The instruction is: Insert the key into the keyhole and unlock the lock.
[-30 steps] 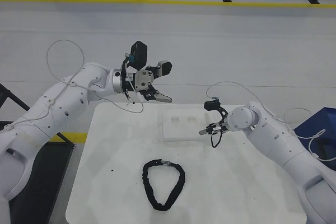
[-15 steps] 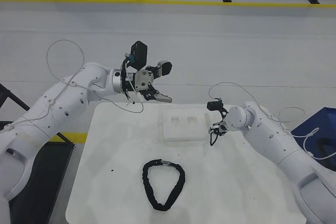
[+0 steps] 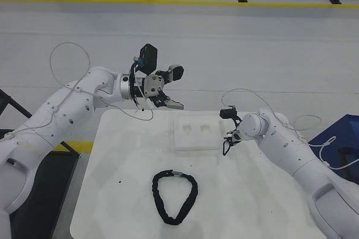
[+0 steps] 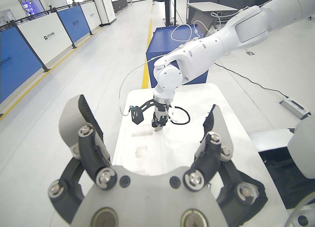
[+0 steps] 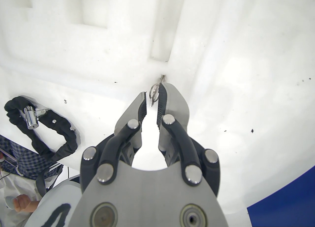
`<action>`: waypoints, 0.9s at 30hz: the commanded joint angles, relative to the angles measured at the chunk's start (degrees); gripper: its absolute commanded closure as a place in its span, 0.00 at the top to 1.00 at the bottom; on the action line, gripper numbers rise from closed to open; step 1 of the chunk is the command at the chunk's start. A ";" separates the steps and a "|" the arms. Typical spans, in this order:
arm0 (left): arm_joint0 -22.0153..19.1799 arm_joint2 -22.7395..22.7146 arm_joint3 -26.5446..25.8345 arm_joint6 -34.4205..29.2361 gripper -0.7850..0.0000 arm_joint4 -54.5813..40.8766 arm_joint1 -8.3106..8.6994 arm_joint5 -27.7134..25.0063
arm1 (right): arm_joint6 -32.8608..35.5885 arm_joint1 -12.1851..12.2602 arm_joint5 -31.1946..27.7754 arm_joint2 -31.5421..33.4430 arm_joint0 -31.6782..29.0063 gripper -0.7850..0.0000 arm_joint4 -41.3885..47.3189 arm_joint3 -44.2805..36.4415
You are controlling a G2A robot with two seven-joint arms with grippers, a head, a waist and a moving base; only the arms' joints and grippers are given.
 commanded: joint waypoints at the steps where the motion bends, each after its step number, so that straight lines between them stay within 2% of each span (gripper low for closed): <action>1: 0.00 0.00 0.00 0.00 1.00 0.00 0.00 0.00 | -0.20 -0.31 0.24 0.04 0.06 0.11 -0.10 0.62; 9: 0.00 0.00 0.00 0.00 1.00 0.00 0.00 0.00 | -1.23 -1.99 1.59 -0.13 0.44 0.11 -0.83 3.58; 15: 0.00 0.00 0.00 0.00 1.00 0.00 0.00 0.00 | -1.79 -3.22 2.60 -0.34 0.75 0.00 -1.72 5.79; 27: 0.00 0.00 0.00 0.00 1.00 0.00 0.00 0.00 | -1.32 -4.42 4.93 -0.16 2.22 0.00 -5.71 6.33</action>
